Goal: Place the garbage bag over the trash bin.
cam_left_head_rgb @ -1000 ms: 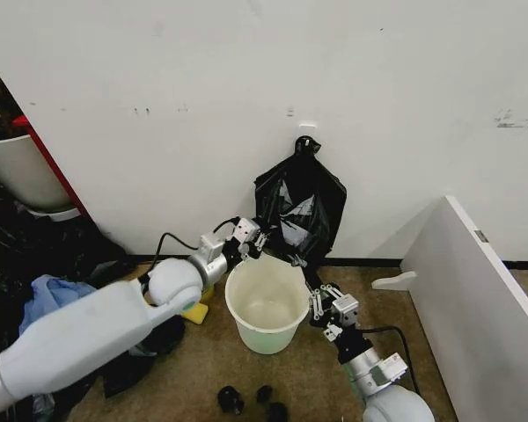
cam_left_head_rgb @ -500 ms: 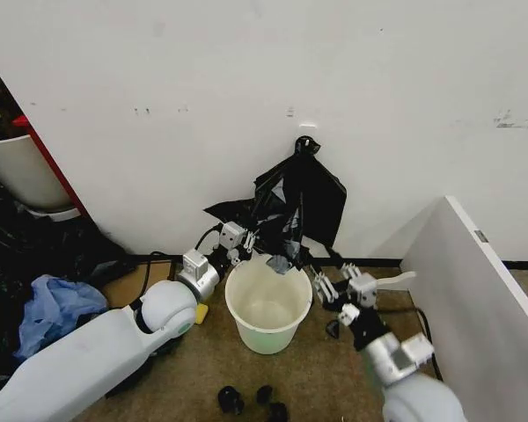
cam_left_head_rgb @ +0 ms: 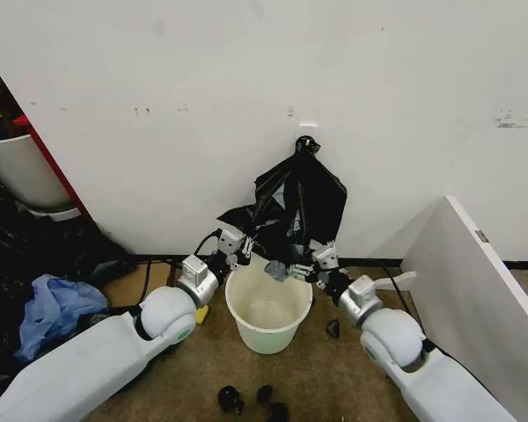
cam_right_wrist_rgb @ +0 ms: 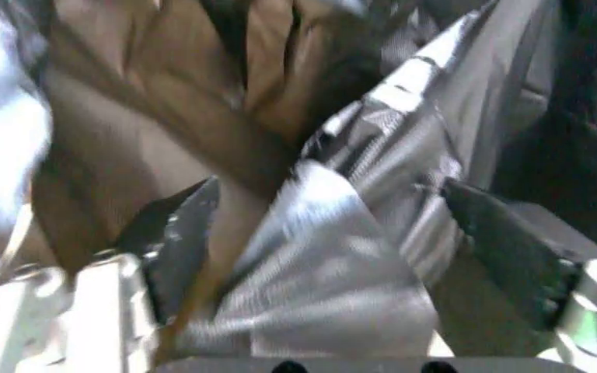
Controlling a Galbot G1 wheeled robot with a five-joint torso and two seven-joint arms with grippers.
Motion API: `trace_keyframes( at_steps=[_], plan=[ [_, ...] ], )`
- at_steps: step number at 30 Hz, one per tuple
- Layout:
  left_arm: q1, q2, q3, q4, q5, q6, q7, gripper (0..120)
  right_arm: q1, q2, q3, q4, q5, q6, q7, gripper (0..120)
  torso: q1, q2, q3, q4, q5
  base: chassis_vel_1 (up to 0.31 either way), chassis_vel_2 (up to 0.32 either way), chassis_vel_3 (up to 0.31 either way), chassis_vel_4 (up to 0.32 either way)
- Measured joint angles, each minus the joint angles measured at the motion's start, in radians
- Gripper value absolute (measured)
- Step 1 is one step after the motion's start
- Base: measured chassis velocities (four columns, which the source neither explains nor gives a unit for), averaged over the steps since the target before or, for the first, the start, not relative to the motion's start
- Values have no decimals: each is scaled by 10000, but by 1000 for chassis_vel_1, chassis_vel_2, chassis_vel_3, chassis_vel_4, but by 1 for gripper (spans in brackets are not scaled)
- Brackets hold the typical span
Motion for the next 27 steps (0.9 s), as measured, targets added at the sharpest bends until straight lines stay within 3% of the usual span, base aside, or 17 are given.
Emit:
trace_keyframes(
  at_steps=[5, 7, 12, 21, 24, 27],
  plan=[
    [82, -36, -39, 10, 3, 4, -20, 0, 229, 2, -162, -427, -846, 136, 38, 57, 0, 0, 0, 1, 0, 0, 0, 0, 0],
    [85, -36, -38, 9, 3, 4, -20, 0, 242, 2, -174, -453, -866, 162, 52, 57, 0, 0, 0, 1, 0, 0, 0, 0, 0],
    [187, -6, -128, -26, 4, 6, -21, 0, 346, 165, -232, -625, -939, 325, 361, 32, 0, 0, -1, 1, 0, 0, 0, 0, 0],
    [513, 34, -514, -128, -11, 7, -55, 0, 73, 356, 93, -244, -550, 569, 645, 4, 0, 0, -1, 2, 0, 0, 0, 0, 0],
    [772, 84, -824, -282, -43, 7, -87, 0, -386, 388, 462, 414, 593, 737, 682, 0, 0, 0, -1, 1, -1, 0, 0, 0, 0],
    [1241, 148, -1408, -619, -205, 7, -160, 0, -942, 463, 839, 1309, 2990, 1254, 592, 0, -1, 0, -2, 0, -1, 0, 0, 0, 0]
  ],
)
